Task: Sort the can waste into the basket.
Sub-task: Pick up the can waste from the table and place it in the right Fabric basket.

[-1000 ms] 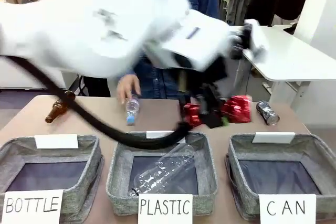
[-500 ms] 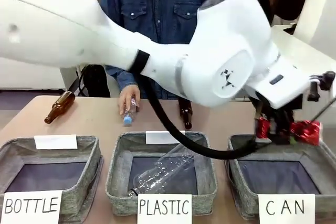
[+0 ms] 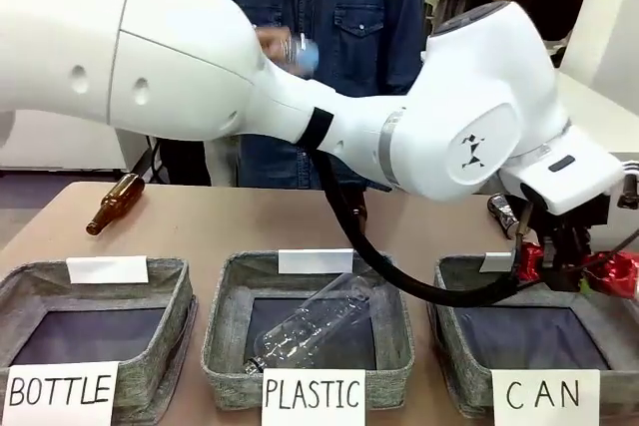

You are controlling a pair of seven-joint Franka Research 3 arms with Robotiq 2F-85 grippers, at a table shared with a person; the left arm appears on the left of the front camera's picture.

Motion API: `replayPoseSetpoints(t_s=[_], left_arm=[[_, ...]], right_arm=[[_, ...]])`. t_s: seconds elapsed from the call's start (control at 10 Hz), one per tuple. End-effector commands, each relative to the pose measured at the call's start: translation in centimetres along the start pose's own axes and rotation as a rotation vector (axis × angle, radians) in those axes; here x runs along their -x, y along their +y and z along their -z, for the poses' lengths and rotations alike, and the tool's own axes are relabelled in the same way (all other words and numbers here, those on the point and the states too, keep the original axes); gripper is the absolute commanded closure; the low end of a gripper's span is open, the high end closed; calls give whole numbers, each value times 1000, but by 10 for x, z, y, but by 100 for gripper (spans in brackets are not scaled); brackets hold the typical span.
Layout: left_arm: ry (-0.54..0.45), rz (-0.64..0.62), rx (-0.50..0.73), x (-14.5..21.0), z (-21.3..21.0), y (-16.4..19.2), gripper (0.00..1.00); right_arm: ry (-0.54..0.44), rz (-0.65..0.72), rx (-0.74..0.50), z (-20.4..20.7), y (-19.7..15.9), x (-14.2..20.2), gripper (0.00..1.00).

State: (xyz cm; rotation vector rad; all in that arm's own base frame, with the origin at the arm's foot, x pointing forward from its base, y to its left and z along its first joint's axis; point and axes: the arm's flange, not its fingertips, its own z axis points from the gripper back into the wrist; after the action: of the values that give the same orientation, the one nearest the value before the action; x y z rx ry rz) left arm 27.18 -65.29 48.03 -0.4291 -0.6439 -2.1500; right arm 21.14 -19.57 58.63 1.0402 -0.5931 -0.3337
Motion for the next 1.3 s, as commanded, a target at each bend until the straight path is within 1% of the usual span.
replayPoseSetpoints(t_s=[0.0, 0.1, 0.4, 0.5, 0.6, 0.7, 0.8, 0.9, 1.1, 1.2], left_arm=[[1, 31, 9, -5, -3, 2, 8], [-1, 33, 11, -5, -2, 2, 0], [-22, 16, 23, -1, -8, 0, 0], [-28, 29, 67, -1, -12, -2, 0], [64, 12, 196, -3, -18, -1, 0], [95, -151, 338, -7, -32, -1, 0], [142, -236, 348, -4, -54, -9, 0], [165, -314, 364, 0, -84, -24, 0], [251, -507, 272, 9, -147, -68, 0], [317, -591, 226, 16, -183, -99, 0]], right_arm=[[-10, -6, -18, -1, 0, -2, 0], [-10, -6, -18, -1, 0, -2, 0], [-10, -6, -18, -1, 0, -2, 0], [-10, -6, -18, -1, 0, -2, 0], [-10, -6, -18, -1, 0, -2, 0], [-10, -6, -18, -1, 0, -2, 0], [-10, -6, -18, -1, 0, -2, 0], [-10, -6, -18, -1, 0, -2, 0], [0, 0, 0, 0, 0, 0, 0], [86, -21, 2, 28, 8, -2, 0]])
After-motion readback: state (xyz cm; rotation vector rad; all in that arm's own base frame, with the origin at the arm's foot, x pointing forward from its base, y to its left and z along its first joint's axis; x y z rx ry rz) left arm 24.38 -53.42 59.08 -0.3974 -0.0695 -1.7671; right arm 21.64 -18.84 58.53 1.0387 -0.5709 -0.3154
